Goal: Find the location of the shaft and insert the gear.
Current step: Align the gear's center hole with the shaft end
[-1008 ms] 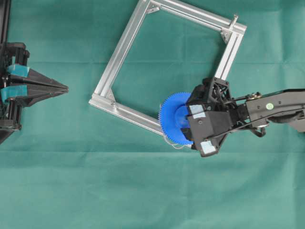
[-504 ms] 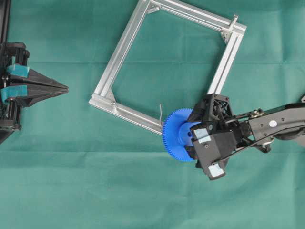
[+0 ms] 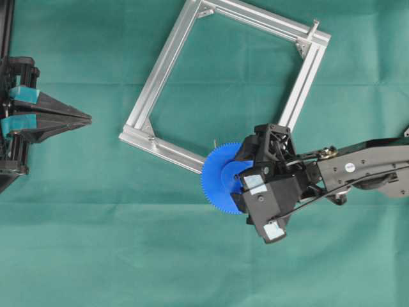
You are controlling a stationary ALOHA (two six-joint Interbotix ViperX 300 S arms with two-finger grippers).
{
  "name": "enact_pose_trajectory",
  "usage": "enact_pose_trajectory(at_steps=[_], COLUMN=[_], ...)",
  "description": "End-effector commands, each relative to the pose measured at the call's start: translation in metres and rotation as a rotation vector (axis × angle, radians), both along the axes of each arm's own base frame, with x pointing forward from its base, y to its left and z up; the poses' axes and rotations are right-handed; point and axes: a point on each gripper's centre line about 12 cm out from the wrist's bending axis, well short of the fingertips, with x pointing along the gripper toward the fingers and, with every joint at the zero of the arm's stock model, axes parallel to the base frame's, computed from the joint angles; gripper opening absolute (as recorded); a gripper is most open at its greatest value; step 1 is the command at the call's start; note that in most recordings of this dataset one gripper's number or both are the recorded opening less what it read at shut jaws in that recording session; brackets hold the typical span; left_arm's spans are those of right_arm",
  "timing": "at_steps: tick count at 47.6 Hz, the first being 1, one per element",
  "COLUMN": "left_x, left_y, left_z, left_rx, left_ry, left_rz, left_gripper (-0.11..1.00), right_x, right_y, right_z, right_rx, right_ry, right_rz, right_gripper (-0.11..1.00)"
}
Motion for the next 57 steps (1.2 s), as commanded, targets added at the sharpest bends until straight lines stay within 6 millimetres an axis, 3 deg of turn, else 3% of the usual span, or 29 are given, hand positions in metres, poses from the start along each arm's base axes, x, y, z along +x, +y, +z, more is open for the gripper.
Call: enact_pose_trajectory(at_steps=[1,27,40,57], left_x=[0.002,0.002,0.002,0.002], left_y=[0.0,0.0,0.0,0.0], left_z=[0.005,0.004,0.004,0.004], left_rx=[-0.001,0.0,0.0,0.0], left_ry=[-0.011,-0.011,-0.009,-0.009], left_rz=[0.002,0.002,0.002,0.0], left_gripper=[0.01,0.01,0.01,0.01], right_x=[0.007,-0.007,-0.017,-0.016], right_y=[-0.005,-0.018,-0.02,-0.014], right_z=[0.016,0.006,0.003,0.004], right_rx=[-0.001,-0.017,-0.007,0.005], right_ry=[-0.048,0.011,0.019,0.001], right_rz=[-0.006,-0.046,-0.054,-0.038], right_gripper=[0.69,0.69,0.69,0.69])
